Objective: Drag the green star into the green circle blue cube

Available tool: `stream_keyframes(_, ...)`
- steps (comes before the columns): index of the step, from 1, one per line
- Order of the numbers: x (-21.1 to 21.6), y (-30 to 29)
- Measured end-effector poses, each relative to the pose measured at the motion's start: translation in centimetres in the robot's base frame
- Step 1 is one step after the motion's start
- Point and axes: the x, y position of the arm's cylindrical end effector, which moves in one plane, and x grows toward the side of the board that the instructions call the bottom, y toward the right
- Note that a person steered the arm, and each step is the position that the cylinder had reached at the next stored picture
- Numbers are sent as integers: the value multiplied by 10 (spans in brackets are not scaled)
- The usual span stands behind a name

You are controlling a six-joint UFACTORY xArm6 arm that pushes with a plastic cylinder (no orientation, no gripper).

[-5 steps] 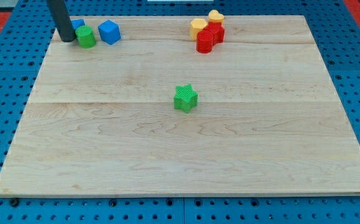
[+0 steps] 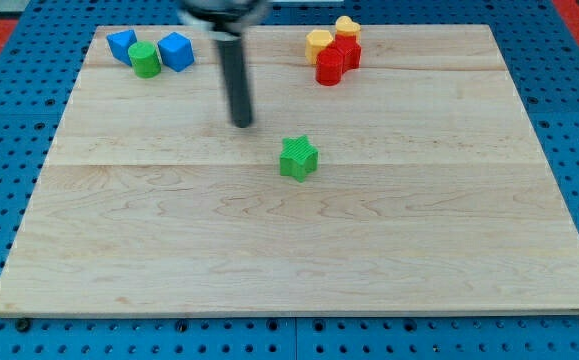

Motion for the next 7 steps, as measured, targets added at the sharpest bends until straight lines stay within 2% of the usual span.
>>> stream_keyframes(1, 60, 51)
stream_keyframes(2, 91, 27)
stream_keyframes(4, 91, -80)
stream_keyframes(5, 134, -67)
stream_keyframes(6, 140, -125)
stream_keyframes(7, 73, -176)
